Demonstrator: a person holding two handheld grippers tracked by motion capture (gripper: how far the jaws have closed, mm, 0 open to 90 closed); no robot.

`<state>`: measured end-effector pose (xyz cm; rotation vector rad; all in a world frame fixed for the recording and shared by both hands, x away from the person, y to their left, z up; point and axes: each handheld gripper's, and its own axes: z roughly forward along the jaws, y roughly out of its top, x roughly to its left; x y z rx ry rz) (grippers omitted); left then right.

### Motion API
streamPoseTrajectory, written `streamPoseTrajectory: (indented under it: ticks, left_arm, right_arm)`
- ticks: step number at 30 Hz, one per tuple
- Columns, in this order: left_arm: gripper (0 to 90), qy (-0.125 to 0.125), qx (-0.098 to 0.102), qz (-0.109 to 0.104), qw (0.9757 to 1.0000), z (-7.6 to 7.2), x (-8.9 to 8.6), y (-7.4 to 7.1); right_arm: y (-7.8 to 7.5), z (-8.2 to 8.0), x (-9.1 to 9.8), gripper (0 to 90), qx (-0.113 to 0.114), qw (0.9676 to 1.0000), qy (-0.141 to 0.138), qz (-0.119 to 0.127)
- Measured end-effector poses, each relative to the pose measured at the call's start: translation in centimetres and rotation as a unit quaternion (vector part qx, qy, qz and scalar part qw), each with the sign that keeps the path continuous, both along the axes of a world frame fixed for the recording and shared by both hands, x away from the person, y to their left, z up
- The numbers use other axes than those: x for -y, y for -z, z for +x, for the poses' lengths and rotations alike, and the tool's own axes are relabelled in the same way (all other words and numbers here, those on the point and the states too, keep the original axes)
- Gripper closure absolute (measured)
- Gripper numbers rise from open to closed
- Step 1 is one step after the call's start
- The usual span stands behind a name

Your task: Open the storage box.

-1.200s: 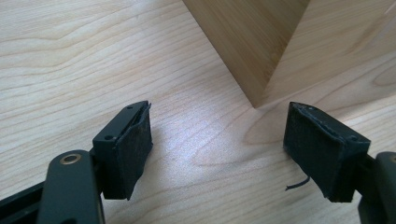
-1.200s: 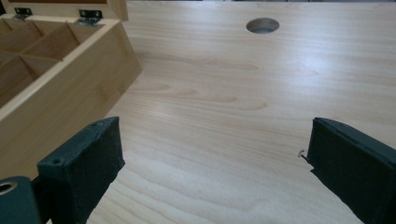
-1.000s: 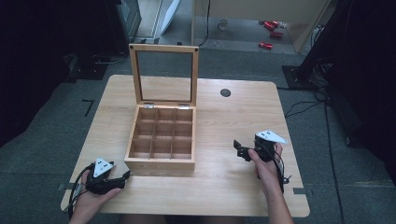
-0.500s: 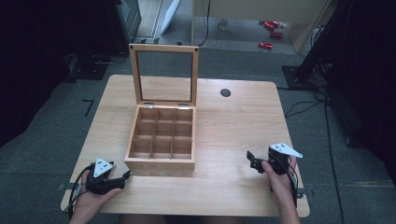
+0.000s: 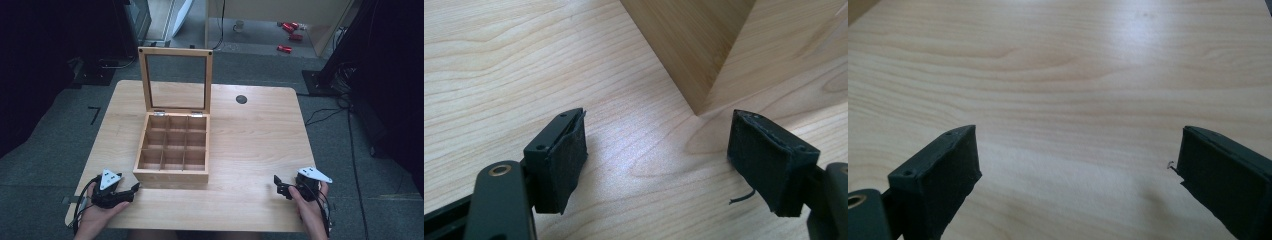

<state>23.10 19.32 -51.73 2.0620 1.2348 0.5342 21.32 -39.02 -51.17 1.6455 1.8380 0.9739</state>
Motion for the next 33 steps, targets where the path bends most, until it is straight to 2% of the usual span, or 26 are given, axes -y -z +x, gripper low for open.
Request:
streamPoseTrajectory:
  ticks: [8, 16, 21, 33]
  left_arm:
    - [24.5, 0.0, 0.0, 0.0, 1.0, 0.0, 0.0, 0.0]
    - [24.5, 0.0, 0.0, 0.0, 1.0, -0.1, 0.0, 0.0]
    - [24.5, -0.001, 0.001, 0.001, 1.0, -0.2, 0.0, 0.0]
    - [24.5, -0.001, 0.001, 0.001, 1.0, -0.2, 0.0, 0.0]
  right_arm:
    - [0.8, -1.4, 0.8, 3.3, -0.028, 0.999, 0.015, -0.031]
    - [1.3, -2.2, 1.0, 3.1, -0.037, 0.9976, 0.026, -0.052]
    - [1.5, -2.4, 1.1, 1.9, -0.04, 0.9976, 0.036, -0.043]
    - [1.5, -2.4, 1.1, 1.8, -0.04, 0.9976, 0.036, -0.043]
